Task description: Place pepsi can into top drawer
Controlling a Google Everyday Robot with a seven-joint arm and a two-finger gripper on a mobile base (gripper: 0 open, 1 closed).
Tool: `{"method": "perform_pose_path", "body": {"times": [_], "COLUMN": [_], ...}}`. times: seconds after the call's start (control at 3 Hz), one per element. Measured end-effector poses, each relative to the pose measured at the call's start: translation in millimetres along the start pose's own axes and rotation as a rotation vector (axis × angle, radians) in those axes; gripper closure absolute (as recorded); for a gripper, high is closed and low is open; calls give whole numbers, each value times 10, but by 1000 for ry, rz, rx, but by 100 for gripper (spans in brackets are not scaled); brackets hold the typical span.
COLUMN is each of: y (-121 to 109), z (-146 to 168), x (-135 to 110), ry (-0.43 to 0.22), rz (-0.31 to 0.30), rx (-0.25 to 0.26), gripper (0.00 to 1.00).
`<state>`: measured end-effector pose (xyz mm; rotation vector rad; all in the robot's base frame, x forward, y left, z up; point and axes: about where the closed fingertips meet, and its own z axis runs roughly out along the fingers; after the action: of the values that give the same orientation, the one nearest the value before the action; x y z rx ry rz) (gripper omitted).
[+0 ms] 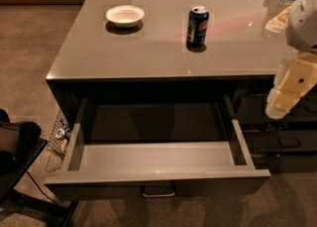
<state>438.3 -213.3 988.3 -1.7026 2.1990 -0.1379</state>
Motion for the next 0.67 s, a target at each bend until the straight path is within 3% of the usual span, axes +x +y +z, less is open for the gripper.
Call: {"method": "perform_pose_path", "body": {"times": [0.67], "y": [-43], "z": [35], "x": [1], "ry": [-38], "rz": [16], "rx": [11], "gripper": [0]}}
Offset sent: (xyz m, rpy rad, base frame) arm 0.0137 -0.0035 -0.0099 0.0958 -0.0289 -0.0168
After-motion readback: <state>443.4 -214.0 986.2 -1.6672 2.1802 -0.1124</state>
